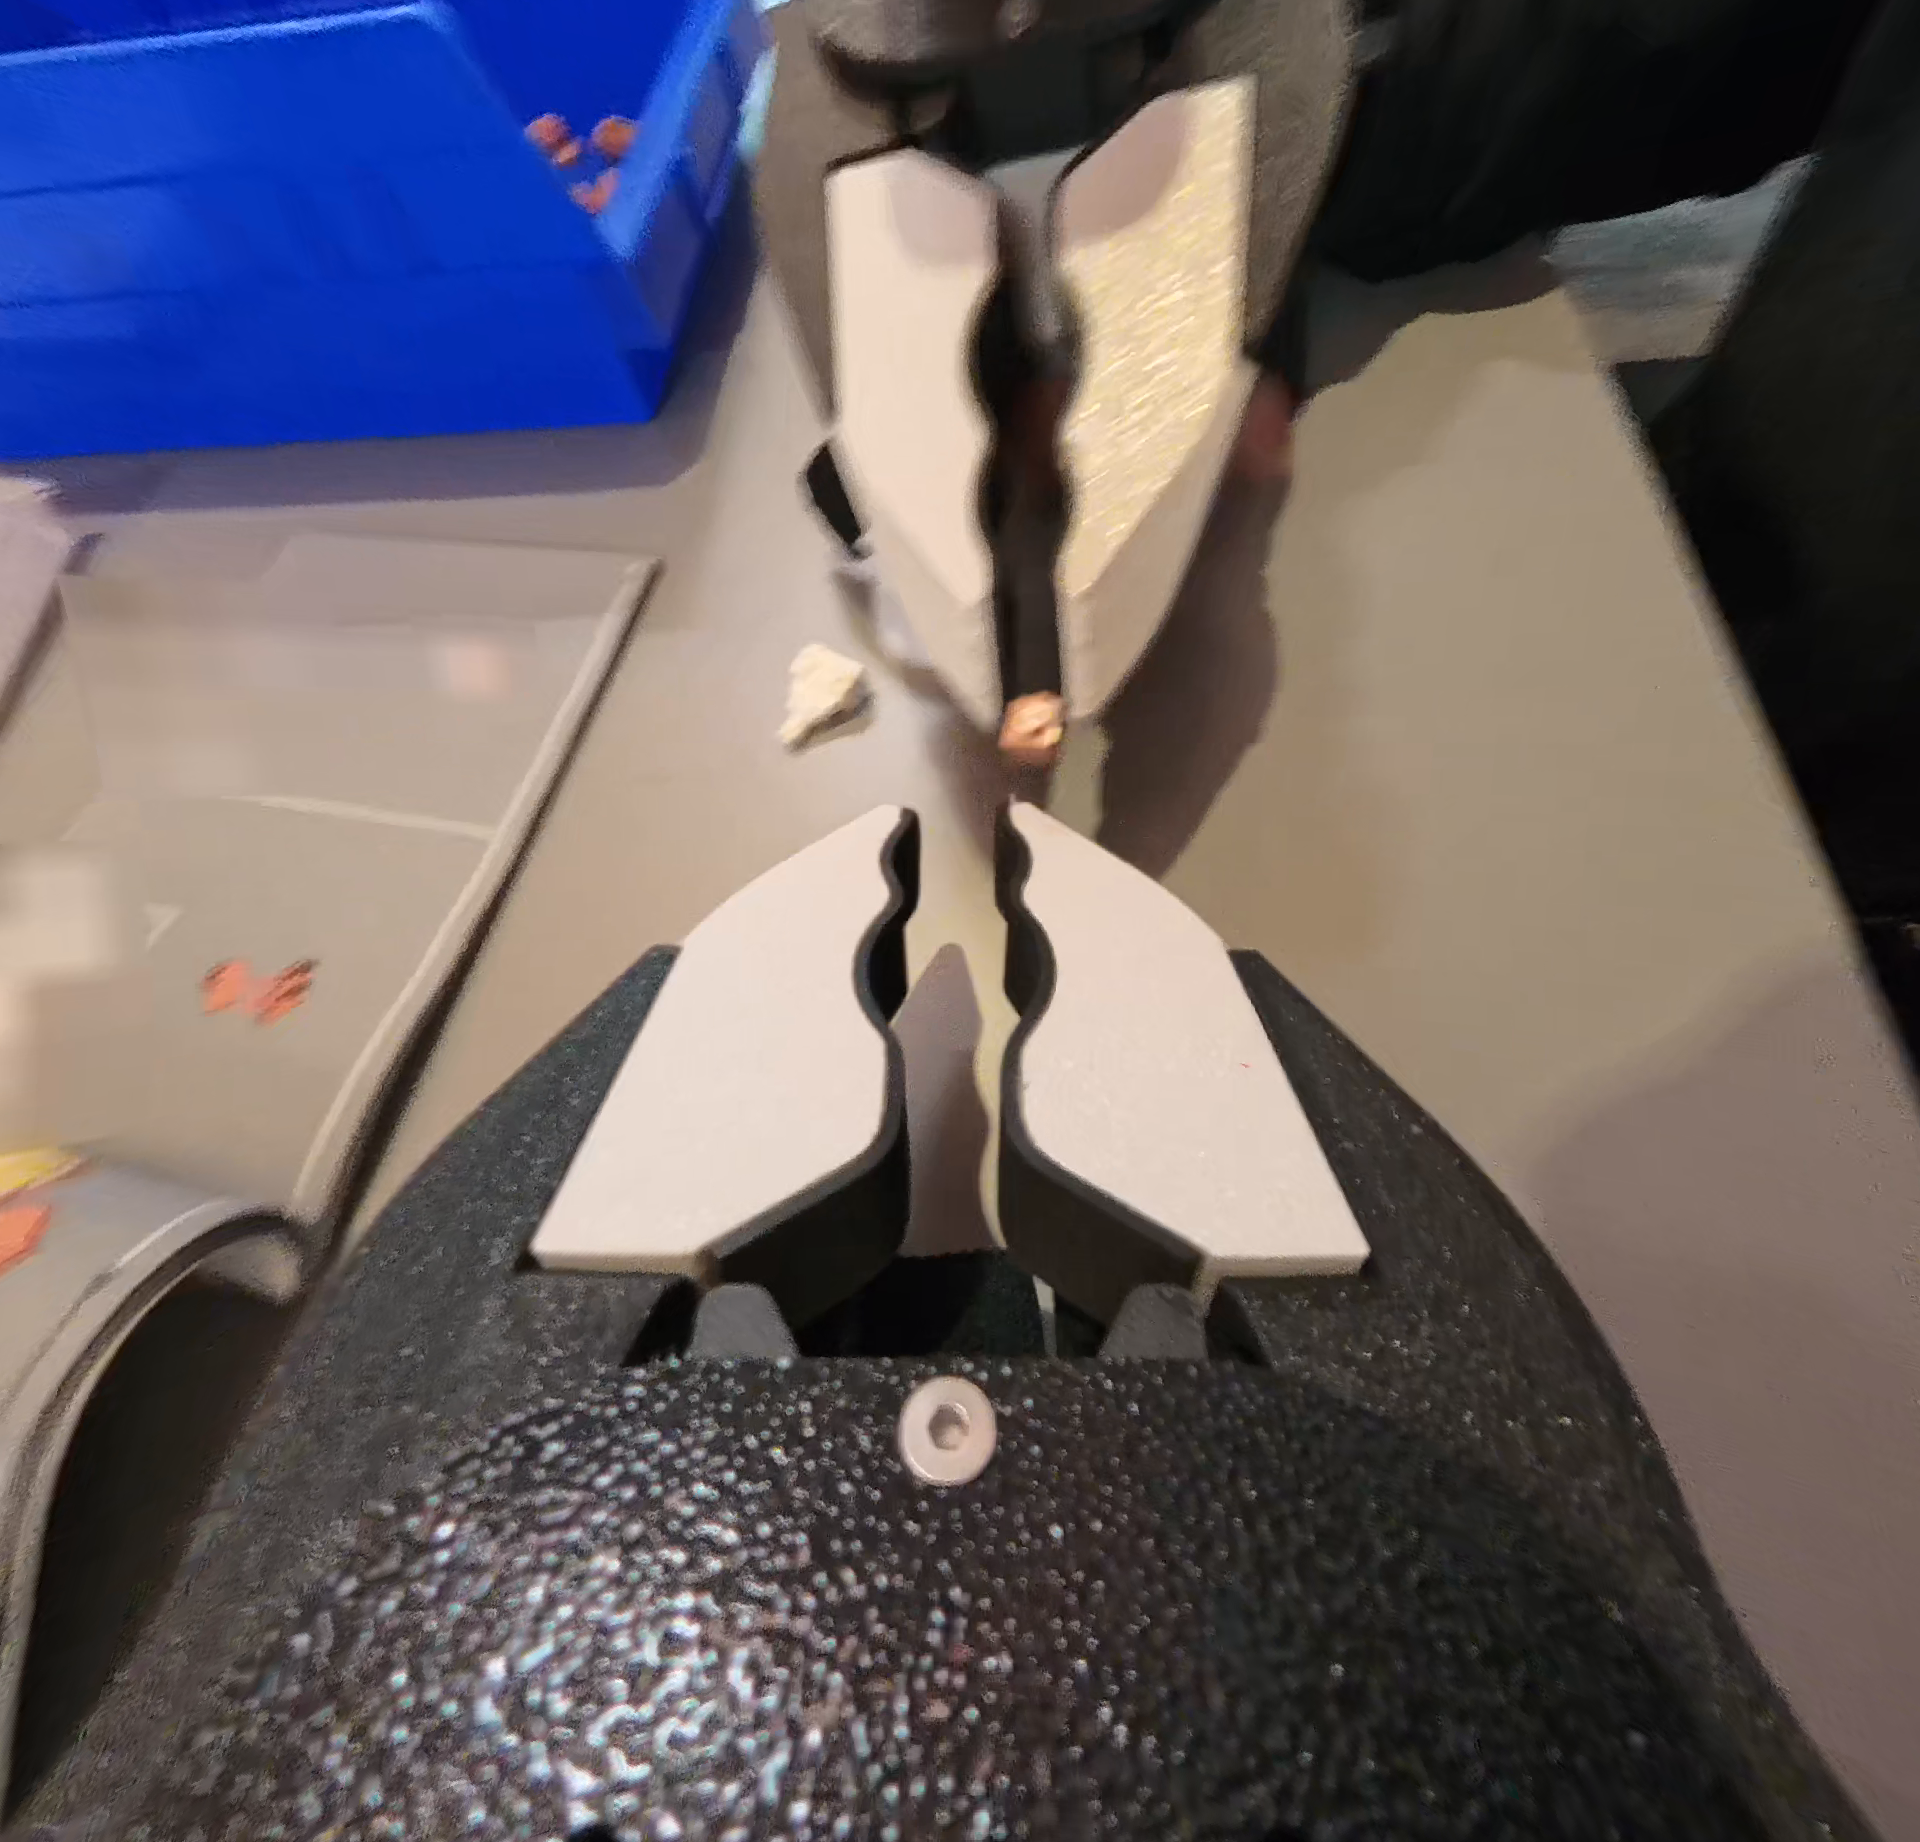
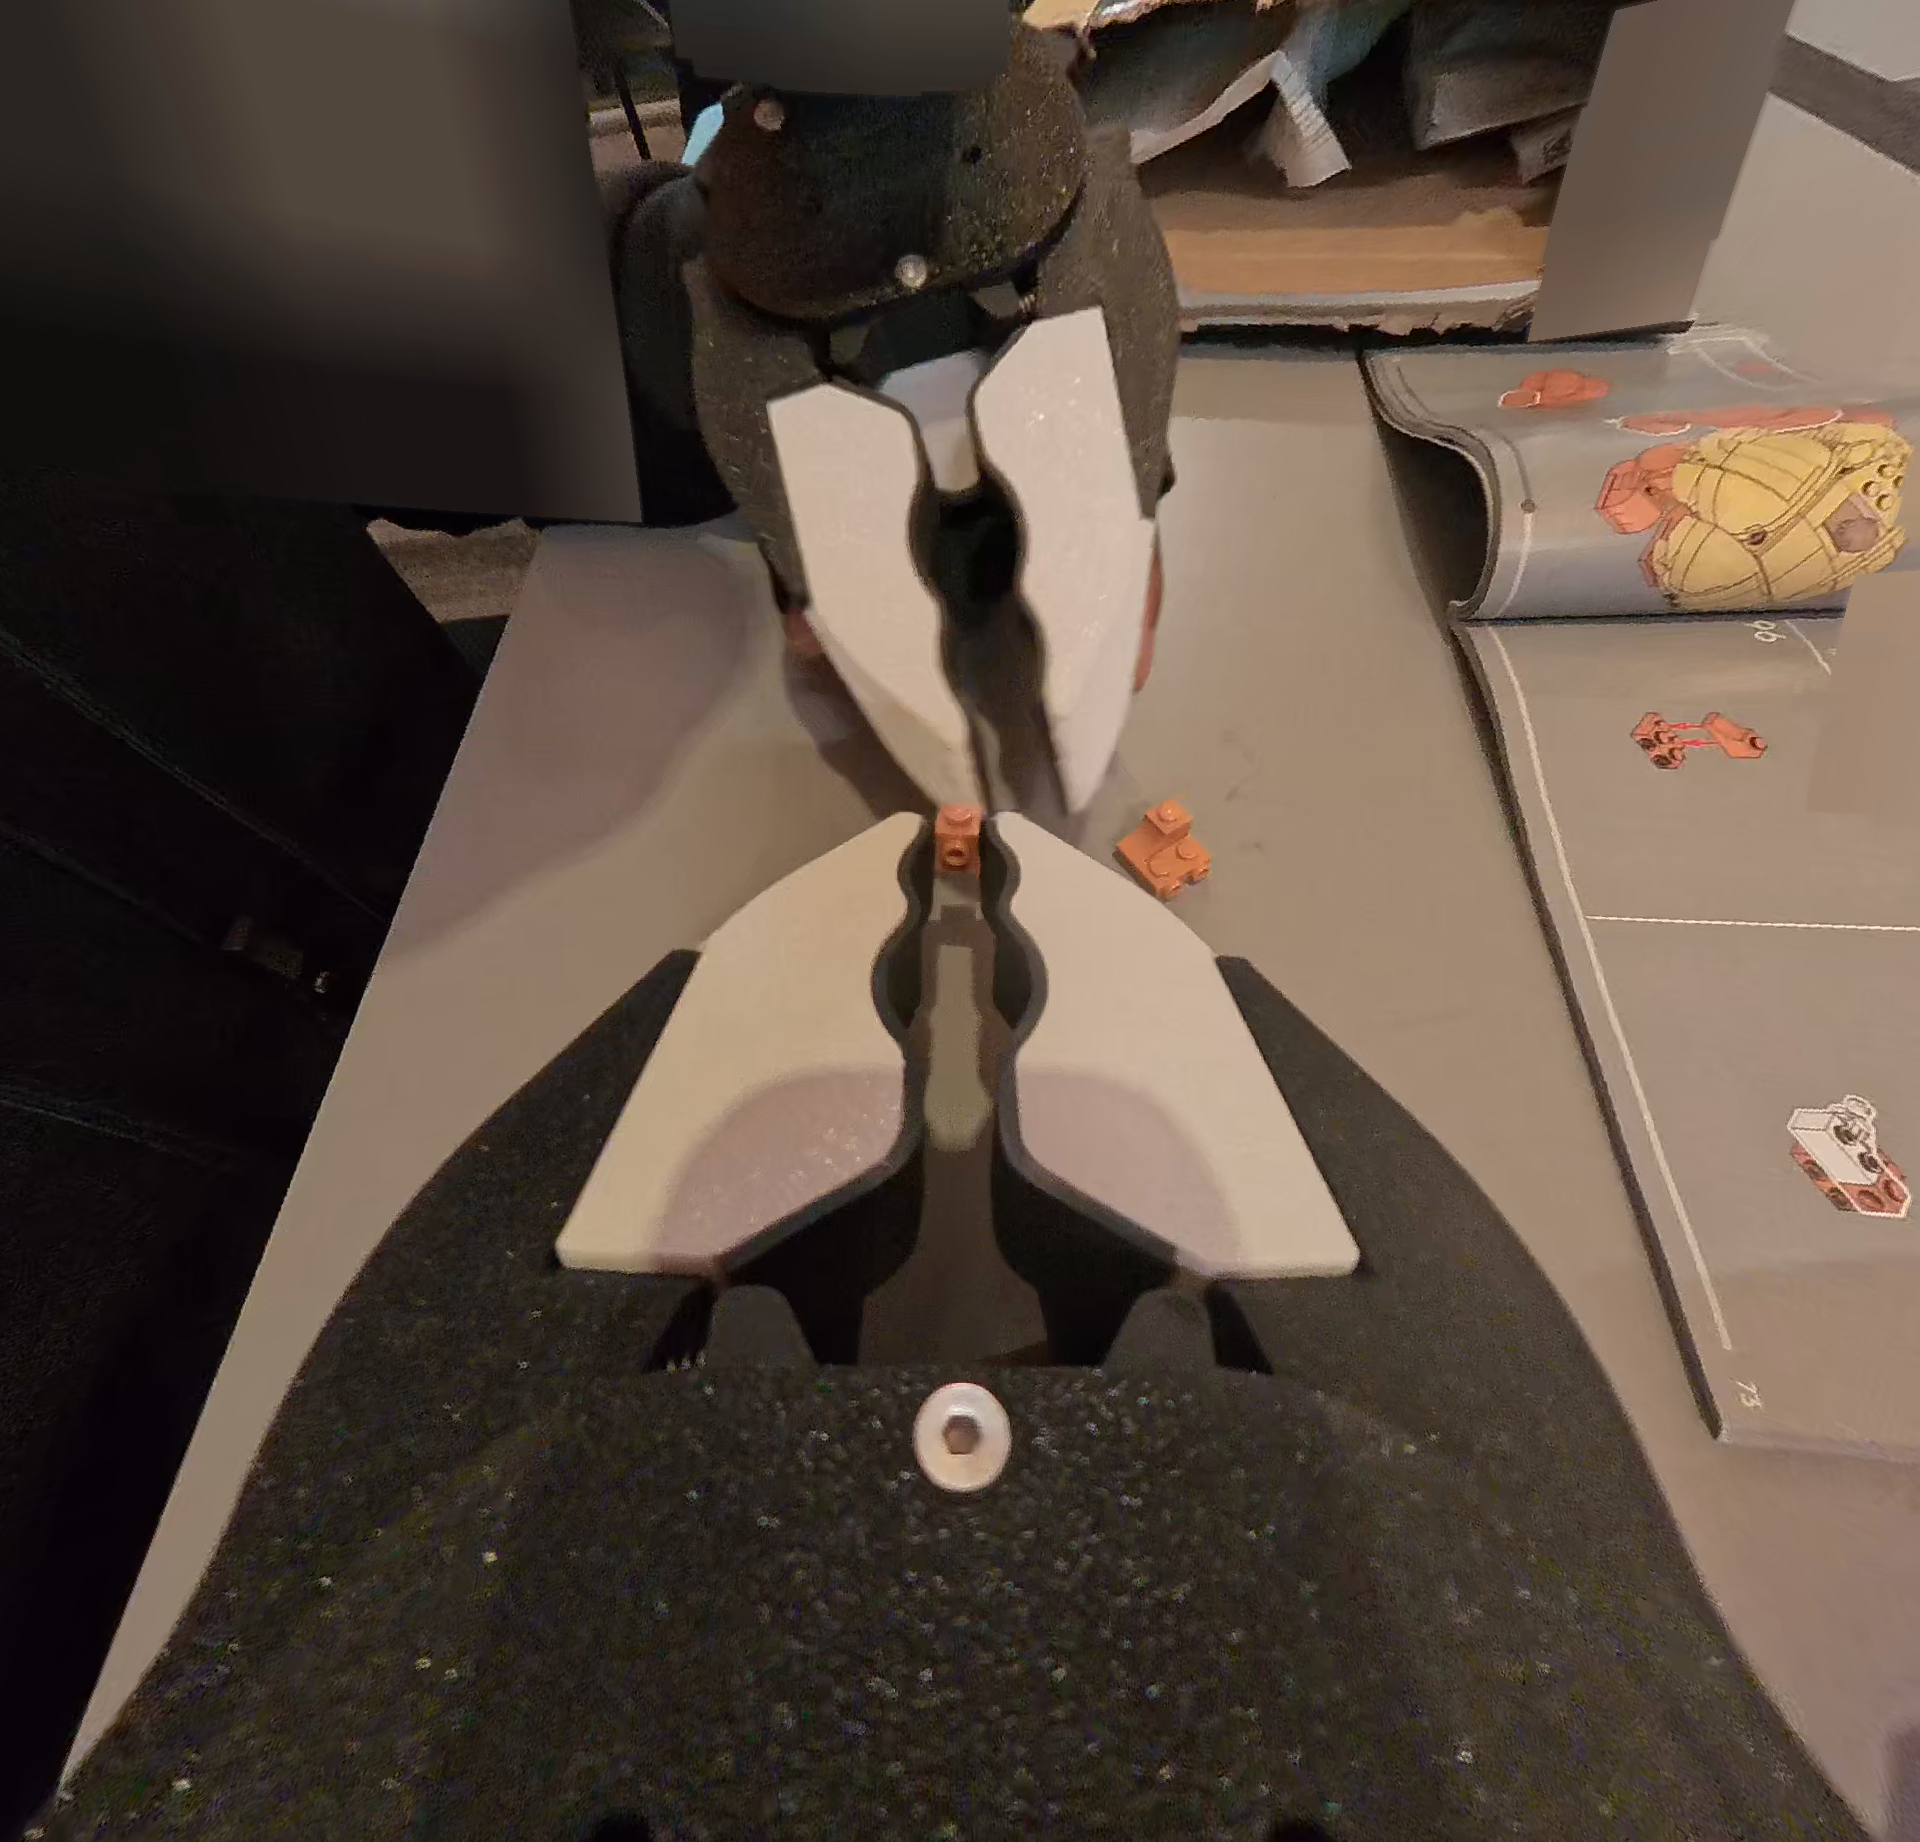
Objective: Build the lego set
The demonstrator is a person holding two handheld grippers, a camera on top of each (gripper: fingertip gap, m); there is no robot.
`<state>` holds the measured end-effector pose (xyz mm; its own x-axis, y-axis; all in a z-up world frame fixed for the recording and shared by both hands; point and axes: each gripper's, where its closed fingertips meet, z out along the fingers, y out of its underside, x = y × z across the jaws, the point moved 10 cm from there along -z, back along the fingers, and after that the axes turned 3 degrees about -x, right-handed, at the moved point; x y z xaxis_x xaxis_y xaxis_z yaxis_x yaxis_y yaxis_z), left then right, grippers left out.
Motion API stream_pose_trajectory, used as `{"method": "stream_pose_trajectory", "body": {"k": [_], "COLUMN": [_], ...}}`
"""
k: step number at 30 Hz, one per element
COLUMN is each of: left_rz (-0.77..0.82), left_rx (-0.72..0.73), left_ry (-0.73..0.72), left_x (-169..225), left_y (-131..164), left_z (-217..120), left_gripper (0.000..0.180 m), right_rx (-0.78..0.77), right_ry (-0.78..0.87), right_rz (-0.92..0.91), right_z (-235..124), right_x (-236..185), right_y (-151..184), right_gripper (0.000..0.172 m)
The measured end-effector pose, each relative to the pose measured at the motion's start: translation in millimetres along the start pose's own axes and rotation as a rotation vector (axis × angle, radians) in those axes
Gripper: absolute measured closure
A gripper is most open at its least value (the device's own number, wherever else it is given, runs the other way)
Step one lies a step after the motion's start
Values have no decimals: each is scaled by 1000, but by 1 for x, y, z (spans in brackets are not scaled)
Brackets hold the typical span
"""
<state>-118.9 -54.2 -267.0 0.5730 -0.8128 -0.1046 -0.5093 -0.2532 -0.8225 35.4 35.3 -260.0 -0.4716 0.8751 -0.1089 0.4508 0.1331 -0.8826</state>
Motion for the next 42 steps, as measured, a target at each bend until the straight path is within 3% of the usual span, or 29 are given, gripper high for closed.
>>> {"method": "stream_pose_trajectory", "body": {"k": [4,12,24,42], "left_rz": [-105,-155,-95,-85], "left_rx": [-102,-248,-192,-114], "left_ry": [-149,-153,-45,-14], "left_x": [-15,-15,-10,-8], "left_y": [9,12,9,8], "left_z": [-1,13,12,7], "left_gripper": [156,158,165,165], "right_rx": [9,7,18,29], "right_ry": [31,66,78,77], "right_rz": [4,6,0,0], "right_z": [-4,-5,-6,-7], "right_x": [2,4,6,6], "right_y": [0,1,2,3], "right_gripper": [164,164,164,164]}}
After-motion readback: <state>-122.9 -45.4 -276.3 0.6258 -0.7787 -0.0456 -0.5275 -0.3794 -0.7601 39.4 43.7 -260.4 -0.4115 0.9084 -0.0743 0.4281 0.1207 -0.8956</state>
